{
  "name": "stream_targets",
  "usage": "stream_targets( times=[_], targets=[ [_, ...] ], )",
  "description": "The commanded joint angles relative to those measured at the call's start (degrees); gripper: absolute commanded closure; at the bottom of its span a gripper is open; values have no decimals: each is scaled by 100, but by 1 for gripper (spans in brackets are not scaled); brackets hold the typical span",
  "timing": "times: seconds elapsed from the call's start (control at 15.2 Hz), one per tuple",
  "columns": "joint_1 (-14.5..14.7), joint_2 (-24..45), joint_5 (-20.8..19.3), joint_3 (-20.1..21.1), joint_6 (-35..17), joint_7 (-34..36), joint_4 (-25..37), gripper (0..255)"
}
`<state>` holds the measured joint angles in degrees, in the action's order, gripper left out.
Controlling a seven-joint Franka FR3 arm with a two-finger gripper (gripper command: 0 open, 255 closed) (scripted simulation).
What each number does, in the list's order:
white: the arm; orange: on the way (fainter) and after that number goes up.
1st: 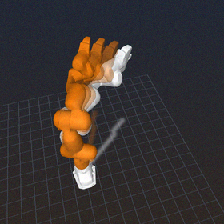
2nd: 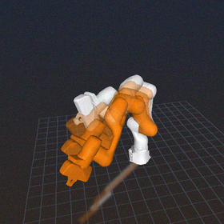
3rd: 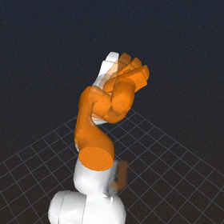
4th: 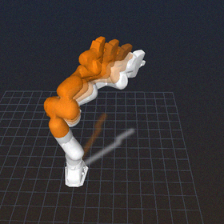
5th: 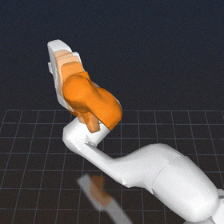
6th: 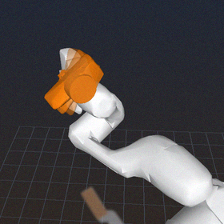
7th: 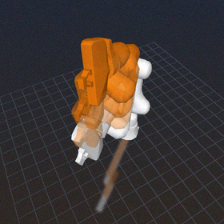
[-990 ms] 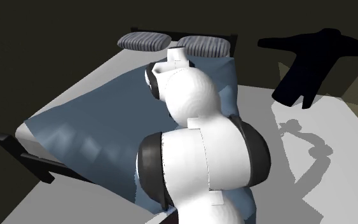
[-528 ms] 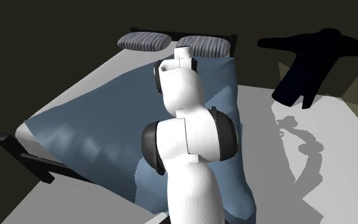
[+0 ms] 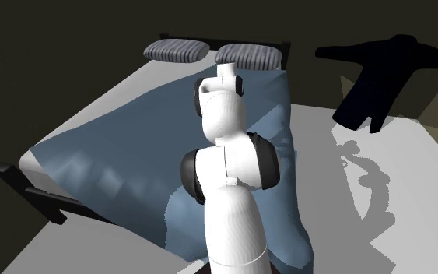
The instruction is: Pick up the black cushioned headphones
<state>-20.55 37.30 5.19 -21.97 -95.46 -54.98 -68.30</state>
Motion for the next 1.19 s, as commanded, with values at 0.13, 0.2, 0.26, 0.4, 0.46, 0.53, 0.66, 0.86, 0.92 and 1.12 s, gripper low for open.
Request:
stream_targets(
  times=[0.13,0.2,0.26,0.4,0.46,0.53,0.66,0.86,0.92,1.12],
  targets=[
    [8,55,16,12,-246,4,-192,0],
    [8,57,16,12,-245,4,-189,0],
    [8,66,18,14,-239,8,-174,255],
    [7,67,19,15,-234,8,-167,255],
    [8,67,19,15,-235,8,-169,255],
    [7,66,18,14,-234,8,-169,255],
    [8,64,18,14,-236,8,-174,255],
    [8,57,17,12,-245,4,-189,255],
    [3,47,13,9,-175,1,-128,255],
    [-17,27,6,1,43,-8,75,255]
  ],
)
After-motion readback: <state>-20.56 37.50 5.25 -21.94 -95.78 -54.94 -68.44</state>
